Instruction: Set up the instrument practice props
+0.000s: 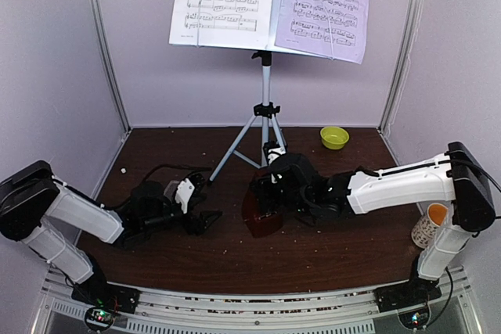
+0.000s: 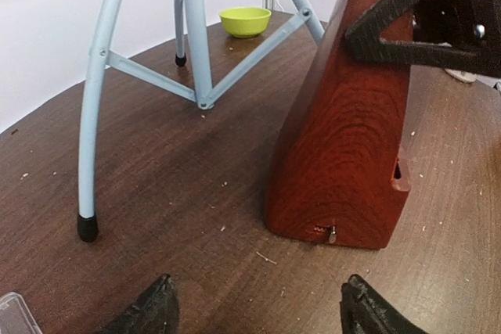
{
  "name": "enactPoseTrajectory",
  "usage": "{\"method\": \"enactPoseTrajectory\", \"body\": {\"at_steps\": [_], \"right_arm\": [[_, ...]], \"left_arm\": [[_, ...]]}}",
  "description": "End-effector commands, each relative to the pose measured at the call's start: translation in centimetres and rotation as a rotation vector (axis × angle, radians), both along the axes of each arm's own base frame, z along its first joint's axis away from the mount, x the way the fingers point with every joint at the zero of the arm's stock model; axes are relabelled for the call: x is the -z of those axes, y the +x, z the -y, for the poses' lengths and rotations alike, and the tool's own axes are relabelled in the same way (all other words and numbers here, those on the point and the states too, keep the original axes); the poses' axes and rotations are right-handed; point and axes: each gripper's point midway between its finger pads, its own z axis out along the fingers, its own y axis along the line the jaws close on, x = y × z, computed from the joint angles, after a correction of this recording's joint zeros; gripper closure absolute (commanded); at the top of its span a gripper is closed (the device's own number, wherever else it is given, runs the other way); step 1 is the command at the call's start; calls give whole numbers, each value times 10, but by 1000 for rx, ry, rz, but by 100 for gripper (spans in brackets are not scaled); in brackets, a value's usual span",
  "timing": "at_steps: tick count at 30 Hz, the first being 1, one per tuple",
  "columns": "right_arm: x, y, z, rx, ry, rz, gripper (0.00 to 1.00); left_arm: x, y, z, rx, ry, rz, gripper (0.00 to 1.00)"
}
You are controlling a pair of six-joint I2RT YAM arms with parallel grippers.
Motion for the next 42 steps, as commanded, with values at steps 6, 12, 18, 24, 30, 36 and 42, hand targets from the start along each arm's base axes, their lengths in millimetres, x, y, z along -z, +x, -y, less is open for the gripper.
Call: {"method": "enactPoseTrajectory", "body": {"at_steps": [6,12,18,24,30,36,42], "right_arm": [[-63,3,8,-2,183,79,63],[-74,4,15,12,228,94,64],[-89,3,18,-2,267,115,67],[-92,-6,14,-78,270,122,70],[-93,-19,5,-184,286,121,71],[-93,-29,-5,-258,303,104,75],[-93,-31,-8,-277,315,98,75]], "left_arm": [[6,-6,40,111,22,-39,39],[0,-5,53,132,-23,-88,47],[-1,-14,62,186,-20,-68,50],[1,-14,53,172,46,14,19],[7,-15,50,197,114,54,11],[6,-20,57,241,86,56,10],[10,-23,59,249,65,39,3]]}}
